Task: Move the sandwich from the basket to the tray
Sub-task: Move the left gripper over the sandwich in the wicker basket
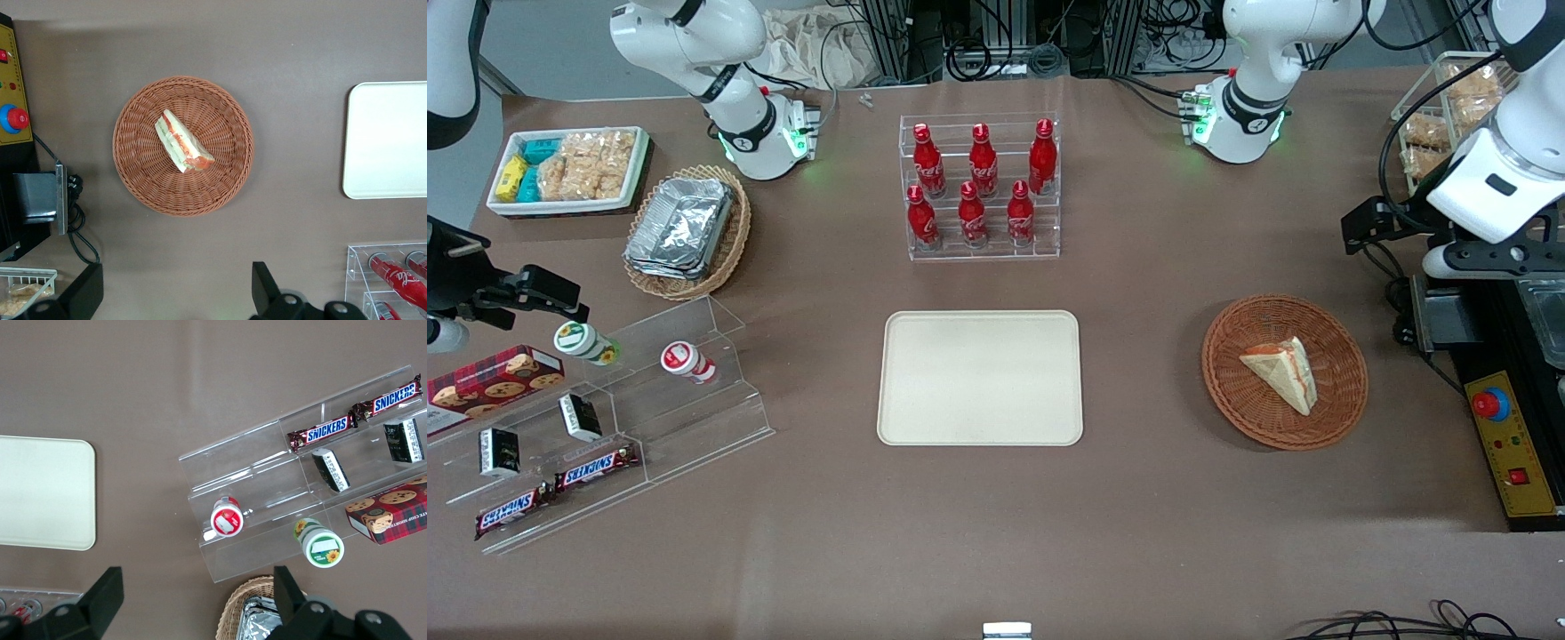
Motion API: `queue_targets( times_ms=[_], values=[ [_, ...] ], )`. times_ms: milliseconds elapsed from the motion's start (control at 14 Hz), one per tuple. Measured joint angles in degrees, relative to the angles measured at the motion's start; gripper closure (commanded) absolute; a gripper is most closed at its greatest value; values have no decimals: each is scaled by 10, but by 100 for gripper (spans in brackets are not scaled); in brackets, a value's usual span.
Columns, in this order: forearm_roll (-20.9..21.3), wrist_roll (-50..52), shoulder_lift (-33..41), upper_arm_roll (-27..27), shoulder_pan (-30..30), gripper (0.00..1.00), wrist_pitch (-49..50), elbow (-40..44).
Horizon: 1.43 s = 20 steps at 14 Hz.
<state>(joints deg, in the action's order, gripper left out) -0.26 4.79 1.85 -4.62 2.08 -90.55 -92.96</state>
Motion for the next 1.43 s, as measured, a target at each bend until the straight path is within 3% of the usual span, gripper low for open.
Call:
queue_targets(
  times_ms=[500, 643, 1143, 1429],
  values=[
    [-6, 20, 2, 1, -19, 0, 2, -15],
    [-14, 77, 1, 3, -40, 0, -8, -23],
    [-14, 294, -1, -1, -52, 0, -144, -150],
    [-13, 341, -9, -2, -52, 0, -239, -239]
  ],
)
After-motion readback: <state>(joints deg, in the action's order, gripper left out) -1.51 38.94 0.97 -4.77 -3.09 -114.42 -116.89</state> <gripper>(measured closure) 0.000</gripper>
